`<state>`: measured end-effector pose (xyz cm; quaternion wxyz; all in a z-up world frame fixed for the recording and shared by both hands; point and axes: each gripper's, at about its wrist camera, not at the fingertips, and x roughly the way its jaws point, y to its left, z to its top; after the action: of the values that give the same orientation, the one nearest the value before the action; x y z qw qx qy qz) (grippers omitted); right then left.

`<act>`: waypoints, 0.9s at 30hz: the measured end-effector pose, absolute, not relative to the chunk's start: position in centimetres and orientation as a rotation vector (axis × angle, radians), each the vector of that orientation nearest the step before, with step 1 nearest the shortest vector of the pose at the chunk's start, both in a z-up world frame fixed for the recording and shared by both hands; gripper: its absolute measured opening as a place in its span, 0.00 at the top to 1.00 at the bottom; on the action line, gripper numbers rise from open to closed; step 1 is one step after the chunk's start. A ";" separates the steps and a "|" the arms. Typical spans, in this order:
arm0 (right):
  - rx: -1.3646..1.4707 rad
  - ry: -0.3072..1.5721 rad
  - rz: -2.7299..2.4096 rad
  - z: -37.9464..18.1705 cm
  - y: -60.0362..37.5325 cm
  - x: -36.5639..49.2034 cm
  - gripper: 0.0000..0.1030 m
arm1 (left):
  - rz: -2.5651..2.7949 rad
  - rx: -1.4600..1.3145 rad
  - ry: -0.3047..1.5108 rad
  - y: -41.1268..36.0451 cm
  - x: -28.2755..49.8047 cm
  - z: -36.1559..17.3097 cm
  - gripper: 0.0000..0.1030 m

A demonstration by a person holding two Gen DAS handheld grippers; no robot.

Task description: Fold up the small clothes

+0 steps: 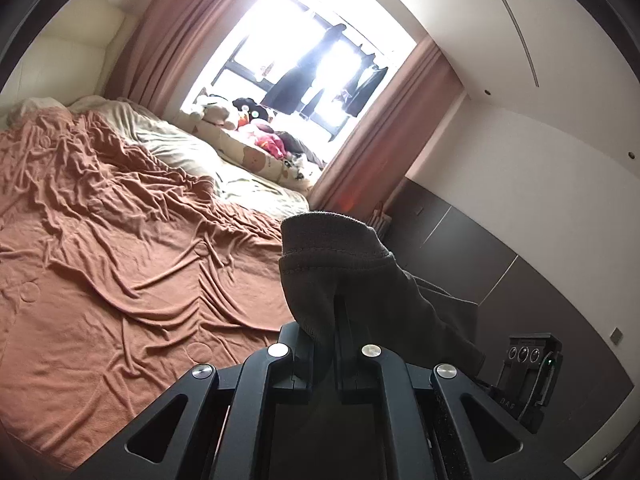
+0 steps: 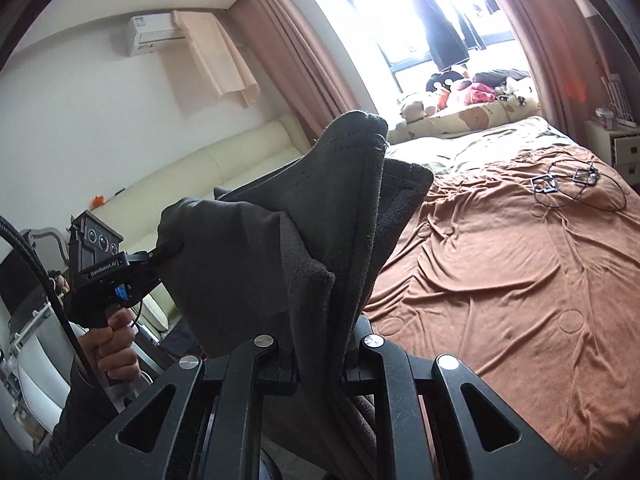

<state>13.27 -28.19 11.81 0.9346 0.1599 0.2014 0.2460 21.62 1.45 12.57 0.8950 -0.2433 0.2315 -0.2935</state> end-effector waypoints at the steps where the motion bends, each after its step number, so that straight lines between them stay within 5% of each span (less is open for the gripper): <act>1: 0.319 0.414 0.516 11.9 -27.6 13.5 0.91 | -0.603 -0.508 0.476 2.1 21.8 12.6 0.93; 27: 0.133 0.440 0.718 15.3 -4.7 27.2 0.91 | -0.289 -0.591 0.380 25.9 24.0 11.8 0.94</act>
<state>27.19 -4.65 15.35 0.9105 0.0646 0.2133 0.3483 23.99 25.87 11.85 0.9287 -0.2886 0.1856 -0.1409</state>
